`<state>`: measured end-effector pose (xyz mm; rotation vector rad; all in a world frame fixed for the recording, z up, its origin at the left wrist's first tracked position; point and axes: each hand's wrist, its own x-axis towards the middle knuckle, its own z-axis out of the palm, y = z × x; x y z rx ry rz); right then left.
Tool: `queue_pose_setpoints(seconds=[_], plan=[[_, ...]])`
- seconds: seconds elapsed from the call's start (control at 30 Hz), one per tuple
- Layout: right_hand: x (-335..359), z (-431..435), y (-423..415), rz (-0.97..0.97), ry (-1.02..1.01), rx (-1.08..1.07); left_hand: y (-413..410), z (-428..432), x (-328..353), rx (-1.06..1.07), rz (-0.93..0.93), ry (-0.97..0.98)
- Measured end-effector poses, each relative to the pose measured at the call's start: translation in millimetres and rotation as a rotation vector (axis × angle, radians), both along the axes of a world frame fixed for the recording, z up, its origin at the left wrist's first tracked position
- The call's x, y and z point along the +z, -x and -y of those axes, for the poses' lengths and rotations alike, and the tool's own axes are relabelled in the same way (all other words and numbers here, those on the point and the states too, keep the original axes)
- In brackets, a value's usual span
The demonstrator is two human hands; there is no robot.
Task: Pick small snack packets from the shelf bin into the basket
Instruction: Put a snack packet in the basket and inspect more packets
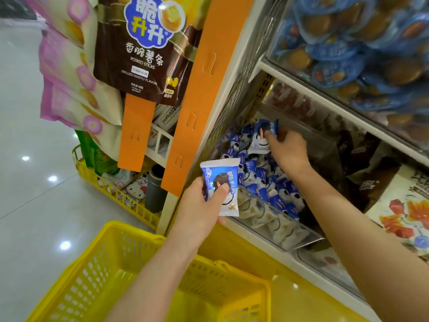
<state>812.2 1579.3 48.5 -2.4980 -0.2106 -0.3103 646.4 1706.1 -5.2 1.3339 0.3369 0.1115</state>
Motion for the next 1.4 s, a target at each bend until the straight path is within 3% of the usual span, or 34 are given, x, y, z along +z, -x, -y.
queue_pose_setpoints(seconds=[0.07,0.2,0.3,0.43,0.53,0.63,0.7,0.8,1.0,1.1,1.23,1.4], plan=[[8,4,28,-0.066,-0.206,0.061,2,0,3,-0.009,-0.017,0.041],[13,14,86,-0.413,-0.509,0.257,10,0,10,-0.074,-0.035,0.312],[7,16,118,-0.514,-0.500,0.395,18,2,11,-0.167,0.044,0.377],[-2,11,142,-0.507,-0.464,0.516,29,6,14,-0.241,0.092,0.370],[-2,12,142,-0.432,-0.426,0.453,31,3,14,-0.217,0.060,0.414],[1,13,130,-0.356,-0.258,0.349,32,0,14,-0.244,0.047,0.407],[3,11,126,-0.541,-0.237,0.401,32,-3,16,-0.293,0.045,0.373],[4,5,121,-0.743,-0.370,0.449,26,-7,16,-0.282,0.022,0.365],[10,0,86,-0.611,-0.408,0.266,11,-13,11,-0.122,-0.018,0.333],[10,2,45,-0.349,-0.524,0.053,2,-19,7,-0.025,-0.059,0.333],[-6,-2,-5,-0.040,-0.310,-0.089,-3,-20,6,-0.027,-0.078,0.383],[-29,-8,-33,-0.024,-0.040,-0.016,-9,-21,5,-0.038,-0.109,0.388]])
